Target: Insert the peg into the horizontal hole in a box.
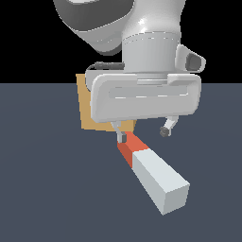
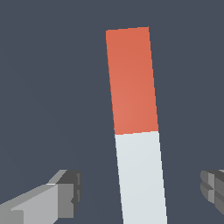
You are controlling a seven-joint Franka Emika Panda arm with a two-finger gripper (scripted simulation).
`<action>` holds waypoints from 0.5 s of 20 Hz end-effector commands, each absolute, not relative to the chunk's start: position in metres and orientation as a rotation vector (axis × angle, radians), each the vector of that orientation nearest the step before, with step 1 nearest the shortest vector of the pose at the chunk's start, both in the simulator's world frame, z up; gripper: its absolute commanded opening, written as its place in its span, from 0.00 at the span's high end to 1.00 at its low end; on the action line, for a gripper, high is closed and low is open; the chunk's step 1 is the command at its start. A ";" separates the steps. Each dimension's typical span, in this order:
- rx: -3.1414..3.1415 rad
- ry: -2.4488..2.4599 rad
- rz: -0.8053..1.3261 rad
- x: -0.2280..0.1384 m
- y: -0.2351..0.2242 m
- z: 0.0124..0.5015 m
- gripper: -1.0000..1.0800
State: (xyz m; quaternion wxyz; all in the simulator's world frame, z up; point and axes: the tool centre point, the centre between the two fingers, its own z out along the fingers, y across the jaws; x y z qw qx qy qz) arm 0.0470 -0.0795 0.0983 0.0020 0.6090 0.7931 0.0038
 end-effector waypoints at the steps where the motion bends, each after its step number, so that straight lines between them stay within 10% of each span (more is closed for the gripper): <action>1: 1.869 2.522 0.009 0.053 -0.087 0.089 0.04; 10: 1.796 2.578 0.001 0.064 -0.101 0.073 0.04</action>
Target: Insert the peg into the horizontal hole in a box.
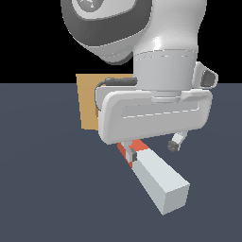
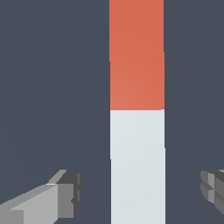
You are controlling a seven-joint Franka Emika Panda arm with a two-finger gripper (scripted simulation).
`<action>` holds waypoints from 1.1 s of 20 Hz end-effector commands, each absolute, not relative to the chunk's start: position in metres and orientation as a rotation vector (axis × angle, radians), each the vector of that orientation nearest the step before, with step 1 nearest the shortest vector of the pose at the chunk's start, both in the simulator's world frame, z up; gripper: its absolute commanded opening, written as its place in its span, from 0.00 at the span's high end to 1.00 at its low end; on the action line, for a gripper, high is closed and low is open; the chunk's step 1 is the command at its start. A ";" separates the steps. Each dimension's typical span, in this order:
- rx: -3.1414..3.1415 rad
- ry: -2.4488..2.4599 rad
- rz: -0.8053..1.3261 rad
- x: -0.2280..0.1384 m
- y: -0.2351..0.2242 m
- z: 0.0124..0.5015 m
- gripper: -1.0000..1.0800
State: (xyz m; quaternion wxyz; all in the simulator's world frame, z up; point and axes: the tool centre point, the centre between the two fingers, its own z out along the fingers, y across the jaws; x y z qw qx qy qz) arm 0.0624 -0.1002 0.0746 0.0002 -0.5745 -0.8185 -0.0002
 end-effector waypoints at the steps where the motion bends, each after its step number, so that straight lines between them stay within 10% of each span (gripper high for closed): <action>1: -1.794 -2.579 0.000 0.064 -0.101 0.073 0.04; 21: -1.793 -2.580 0.000 0.065 -0.101 0.023 0.04; 22: -1.793 -2.580 0.000 0.065 -0.101 0.023 1.00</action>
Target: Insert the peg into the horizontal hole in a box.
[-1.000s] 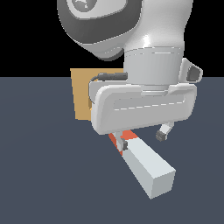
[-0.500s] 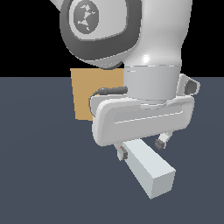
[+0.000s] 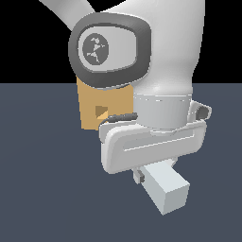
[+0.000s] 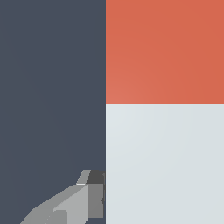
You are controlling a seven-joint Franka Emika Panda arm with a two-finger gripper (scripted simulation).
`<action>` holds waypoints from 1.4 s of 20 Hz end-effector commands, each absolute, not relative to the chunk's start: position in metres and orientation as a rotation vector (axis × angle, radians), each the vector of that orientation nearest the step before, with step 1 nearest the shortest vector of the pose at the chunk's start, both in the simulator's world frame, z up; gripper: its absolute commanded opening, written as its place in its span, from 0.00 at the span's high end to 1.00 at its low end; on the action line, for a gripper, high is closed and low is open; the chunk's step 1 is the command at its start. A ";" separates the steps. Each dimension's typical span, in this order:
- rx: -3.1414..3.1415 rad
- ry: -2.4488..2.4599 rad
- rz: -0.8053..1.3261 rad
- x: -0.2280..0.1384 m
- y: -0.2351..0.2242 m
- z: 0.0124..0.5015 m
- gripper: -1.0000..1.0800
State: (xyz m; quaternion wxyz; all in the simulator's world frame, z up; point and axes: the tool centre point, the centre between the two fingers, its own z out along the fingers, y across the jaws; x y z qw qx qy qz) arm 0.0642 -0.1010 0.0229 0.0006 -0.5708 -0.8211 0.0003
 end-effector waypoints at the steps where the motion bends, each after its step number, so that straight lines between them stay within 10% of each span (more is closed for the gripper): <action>1: -1.793 -2.580 0.000 0.065 -0.101 0.023 1.00; 28: -1.942 -2.469 0.000 0.022 -0.089 0.034 1.00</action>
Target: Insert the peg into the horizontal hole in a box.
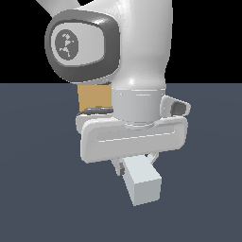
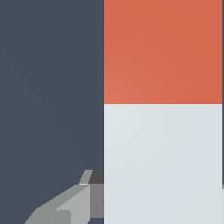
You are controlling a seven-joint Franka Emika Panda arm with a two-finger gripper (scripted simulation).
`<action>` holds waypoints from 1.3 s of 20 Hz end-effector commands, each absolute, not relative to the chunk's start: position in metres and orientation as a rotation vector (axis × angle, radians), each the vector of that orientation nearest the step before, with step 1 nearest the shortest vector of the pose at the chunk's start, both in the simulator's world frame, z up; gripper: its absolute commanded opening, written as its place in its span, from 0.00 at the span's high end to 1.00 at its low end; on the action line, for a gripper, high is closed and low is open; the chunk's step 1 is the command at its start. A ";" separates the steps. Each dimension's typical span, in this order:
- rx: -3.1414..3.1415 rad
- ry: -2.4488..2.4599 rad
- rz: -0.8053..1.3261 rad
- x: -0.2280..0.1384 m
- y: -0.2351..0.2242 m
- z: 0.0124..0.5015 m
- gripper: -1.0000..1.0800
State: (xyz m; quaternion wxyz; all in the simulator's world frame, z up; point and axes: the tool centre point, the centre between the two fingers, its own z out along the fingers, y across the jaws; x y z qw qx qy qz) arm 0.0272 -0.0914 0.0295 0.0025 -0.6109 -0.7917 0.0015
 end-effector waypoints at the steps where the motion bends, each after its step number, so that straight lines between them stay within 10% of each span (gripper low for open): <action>1: -1.961 -2.454 0.000 0.017 -0.087 0.035 1.00; 26: -2.409 -2.016 -0.001 -0.105 -0.008 0.074 1.00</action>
